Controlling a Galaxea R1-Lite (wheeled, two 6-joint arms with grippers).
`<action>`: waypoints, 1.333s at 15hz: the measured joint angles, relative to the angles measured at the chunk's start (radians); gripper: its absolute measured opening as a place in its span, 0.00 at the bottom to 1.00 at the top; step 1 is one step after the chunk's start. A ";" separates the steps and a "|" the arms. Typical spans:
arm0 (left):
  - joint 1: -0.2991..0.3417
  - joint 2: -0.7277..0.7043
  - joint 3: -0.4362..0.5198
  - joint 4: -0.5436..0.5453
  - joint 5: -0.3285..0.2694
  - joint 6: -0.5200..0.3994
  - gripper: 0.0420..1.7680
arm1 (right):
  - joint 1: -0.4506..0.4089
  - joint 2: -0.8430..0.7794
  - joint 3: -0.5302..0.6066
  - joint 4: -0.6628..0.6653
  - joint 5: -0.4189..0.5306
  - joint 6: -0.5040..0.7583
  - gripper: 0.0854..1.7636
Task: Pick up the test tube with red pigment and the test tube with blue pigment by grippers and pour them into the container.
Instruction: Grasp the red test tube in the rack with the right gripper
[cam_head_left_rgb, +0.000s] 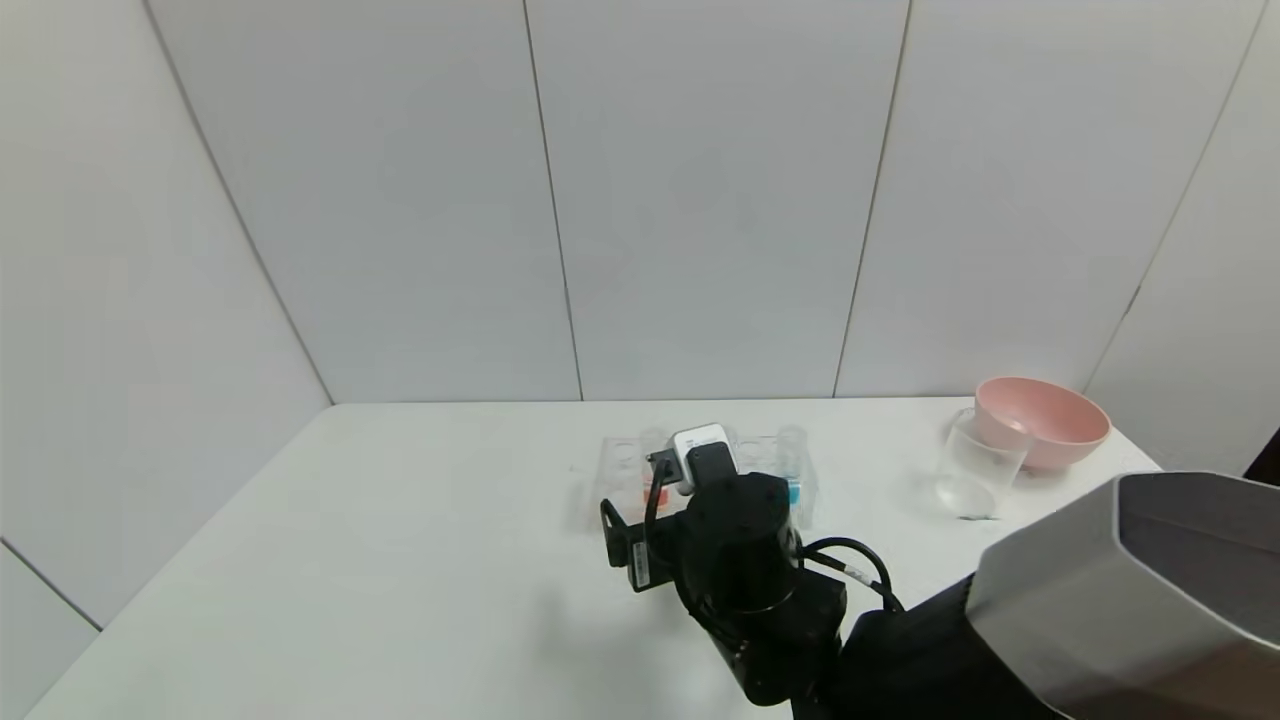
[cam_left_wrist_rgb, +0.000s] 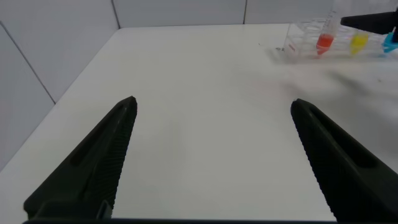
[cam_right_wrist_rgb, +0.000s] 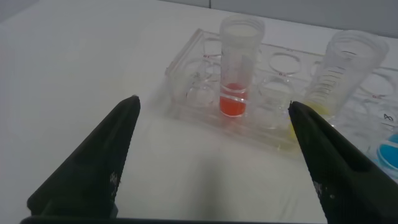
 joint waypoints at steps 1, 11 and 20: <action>0.000 0.000 0.000 0.000 0.000 0.000 1.00 | -0.009 0.028 -0.032 0.000 0.001 -0.002 0.97; 0.000 0.000 0.000 0.000 0.000 0.000 1.00 | -0.063 0.173 -0.235 -0.005 0.003 -0.081 0.97; 0.000 0.000 0.000 0.000 0.000 0.000 1.00 | -0.076 0.195 -0.279 -0.013 0.008 -0.091 0.83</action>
